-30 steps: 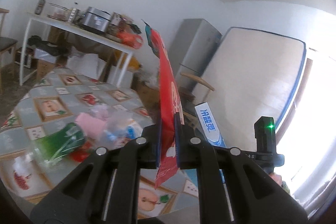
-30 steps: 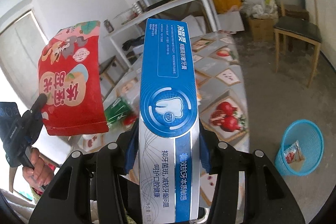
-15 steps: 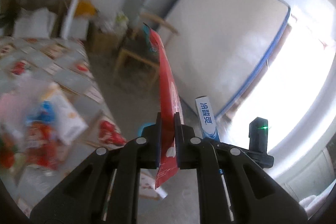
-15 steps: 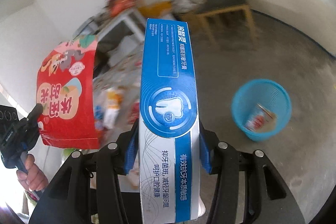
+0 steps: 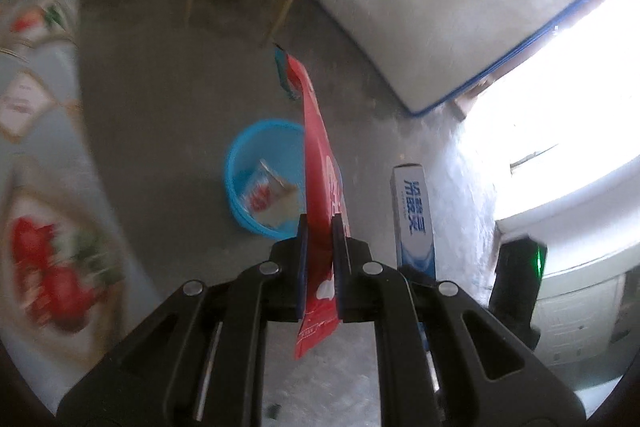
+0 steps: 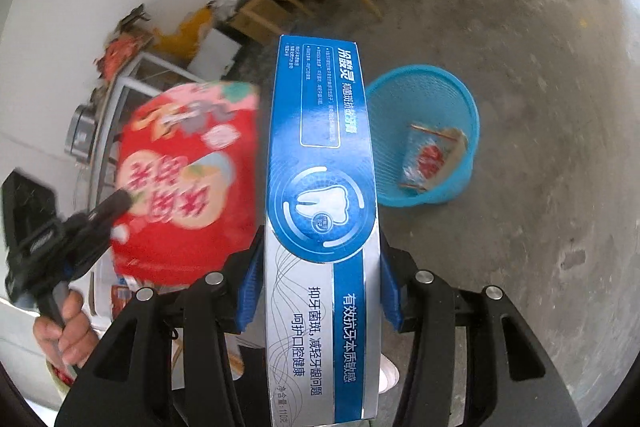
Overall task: Collect trash
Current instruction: 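Open the left tool over the wastebasket to drop the red snack bag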
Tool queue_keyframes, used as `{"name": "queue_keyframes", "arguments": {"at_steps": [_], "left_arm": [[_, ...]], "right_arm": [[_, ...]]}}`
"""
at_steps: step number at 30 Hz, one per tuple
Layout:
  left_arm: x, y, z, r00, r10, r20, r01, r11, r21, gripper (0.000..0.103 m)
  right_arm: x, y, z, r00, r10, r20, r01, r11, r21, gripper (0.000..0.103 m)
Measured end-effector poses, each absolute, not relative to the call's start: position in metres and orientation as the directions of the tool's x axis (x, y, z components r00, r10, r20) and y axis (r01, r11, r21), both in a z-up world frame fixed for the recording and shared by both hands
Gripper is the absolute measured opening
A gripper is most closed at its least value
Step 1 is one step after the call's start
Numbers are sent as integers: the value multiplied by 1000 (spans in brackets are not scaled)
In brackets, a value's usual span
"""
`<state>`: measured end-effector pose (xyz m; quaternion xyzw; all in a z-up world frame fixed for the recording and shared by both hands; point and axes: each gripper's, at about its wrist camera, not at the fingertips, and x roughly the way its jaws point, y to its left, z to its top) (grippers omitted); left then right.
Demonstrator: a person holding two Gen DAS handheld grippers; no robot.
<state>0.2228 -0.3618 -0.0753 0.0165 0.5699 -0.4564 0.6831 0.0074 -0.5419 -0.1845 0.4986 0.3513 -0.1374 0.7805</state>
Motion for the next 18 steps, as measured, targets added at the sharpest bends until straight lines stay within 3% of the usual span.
{"name": "queue_keyframes", "arguments": {"at_steps": [4,6,7,9,13,18], "left_arm": [[243,-413,-113,-120,-568,-814,614,601,-511,9],[252,-437,-137,-143,-549,-823,592,619,-516,14],[257,-447,-149,-156,-535,-830,581,630,-515,30],[264,-456,-175,-150,-498,-854,536,685,-494,50],[271,-448,-196,-151,-482,-863,463,736,-493,51],[268,-412,-161,-101,-519,-849,497,713,-495,52]], "right_arm": [[-2,-552,-198,712,129,-690,588,428,686,48],[-4,-557,-202,707,123,-696,601,413,684,48],[-5,-561,-205,706,122,-698,606,406,684,48],[-6,-568,-209,701,121,-703,614,400,681,48],[2,-577,-218,683,116,-721,630,405,663,48],[27,-594,-240,643,141,-753,653,413,635,48]]}}
